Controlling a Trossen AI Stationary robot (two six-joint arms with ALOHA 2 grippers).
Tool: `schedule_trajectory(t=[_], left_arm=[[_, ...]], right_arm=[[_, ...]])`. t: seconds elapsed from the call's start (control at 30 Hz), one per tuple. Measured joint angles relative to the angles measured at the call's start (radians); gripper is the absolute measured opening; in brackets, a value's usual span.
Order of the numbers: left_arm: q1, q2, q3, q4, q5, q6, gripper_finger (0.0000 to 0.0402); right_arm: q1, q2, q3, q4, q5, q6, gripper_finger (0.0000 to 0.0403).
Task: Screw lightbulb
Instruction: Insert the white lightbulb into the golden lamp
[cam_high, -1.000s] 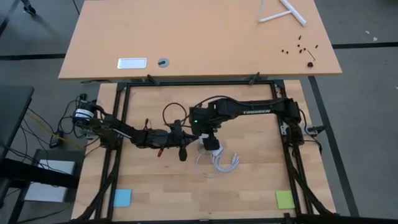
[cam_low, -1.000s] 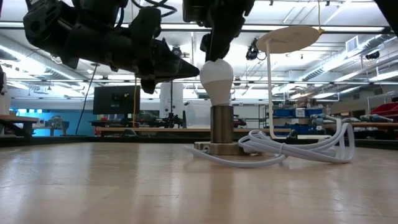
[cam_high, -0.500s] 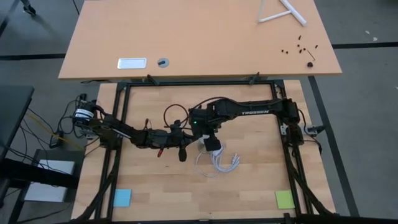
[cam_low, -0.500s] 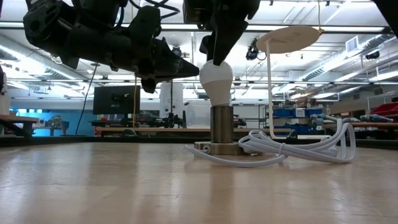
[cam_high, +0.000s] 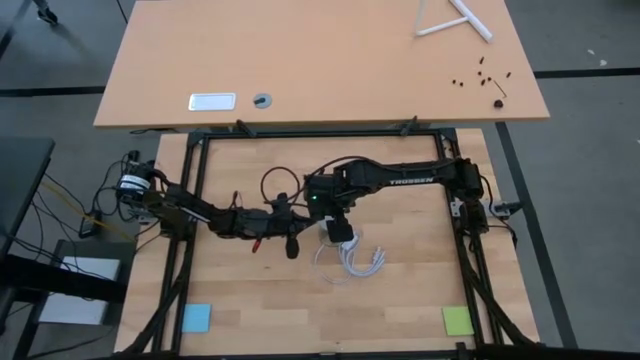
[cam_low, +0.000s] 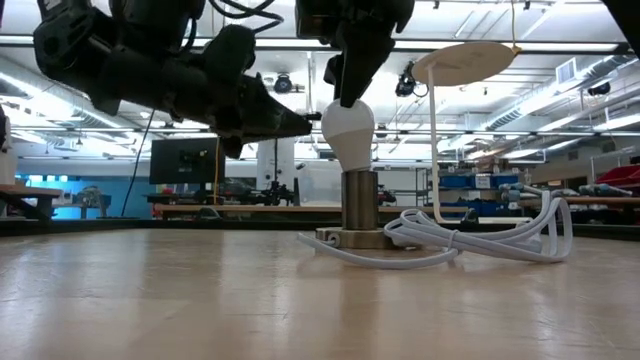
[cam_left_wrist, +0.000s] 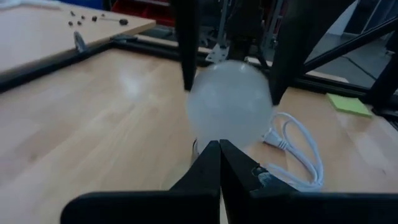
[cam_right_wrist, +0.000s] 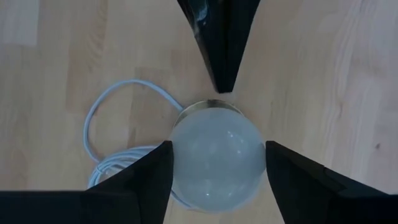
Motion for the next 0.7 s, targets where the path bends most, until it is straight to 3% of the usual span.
schedule_trajectory(t=[0.27, 0.7], left_arm=[[0.003, 0.105, -0.002, 0.059, -0.002, -0.047, 0.0004], [0.053, 0.376, 0.166, 0.107, 0.006, -0.09, 0.0004]], right_arm=[[0.002, -0.01, -0.003, 0.004, 0.025, 0.021, 0.0242], [0.002, -0.012, -0.004, 0.002, 0.029, 0.018, 0.0241]])
